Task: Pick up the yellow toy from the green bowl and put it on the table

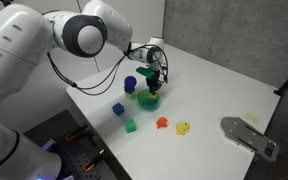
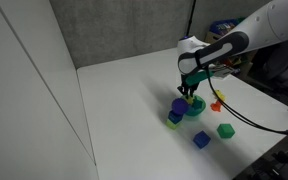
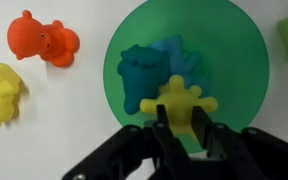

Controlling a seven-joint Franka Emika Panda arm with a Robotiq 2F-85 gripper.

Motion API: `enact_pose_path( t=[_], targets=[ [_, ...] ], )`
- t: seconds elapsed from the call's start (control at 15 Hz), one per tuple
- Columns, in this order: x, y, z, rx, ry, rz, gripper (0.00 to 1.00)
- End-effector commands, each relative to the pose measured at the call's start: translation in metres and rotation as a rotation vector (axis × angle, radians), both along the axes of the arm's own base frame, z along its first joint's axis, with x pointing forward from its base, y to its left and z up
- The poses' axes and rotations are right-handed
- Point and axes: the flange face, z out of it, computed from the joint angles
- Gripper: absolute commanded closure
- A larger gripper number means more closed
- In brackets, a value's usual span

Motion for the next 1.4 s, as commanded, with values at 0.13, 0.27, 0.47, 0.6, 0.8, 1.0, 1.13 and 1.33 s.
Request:
enact_pose_path(
  t=[0.13,0.27,0.47,0.6,0.8,1.0,1.13,1.33],
  targets=[
    [-0.007,0.008,0.019,-0.005,0.024,0.01,0.98],
    [-0.005,0.011,0.032,-0.004,0.011,0.012,0.96],
    [-0.002,0.014,0.063,0.0,-0.018,0.012,0.95],
    [0.002,0.011,0.087,-0.004,-0.051,0.002,0.95],
    [0.009,-0.011,0.119,-0.028,-0.1,-0.049,0.95],
    [0.01,-0.045,0.141,-0.054,-0.133,-0.101,0.95],
    [0.002,-0.075,0.149,-0.075,-0.136,-0.14,0.95],
    [-0.012,-0.118,0.16,-0.076,-0.106,-0.2,0.95]
  ],
)
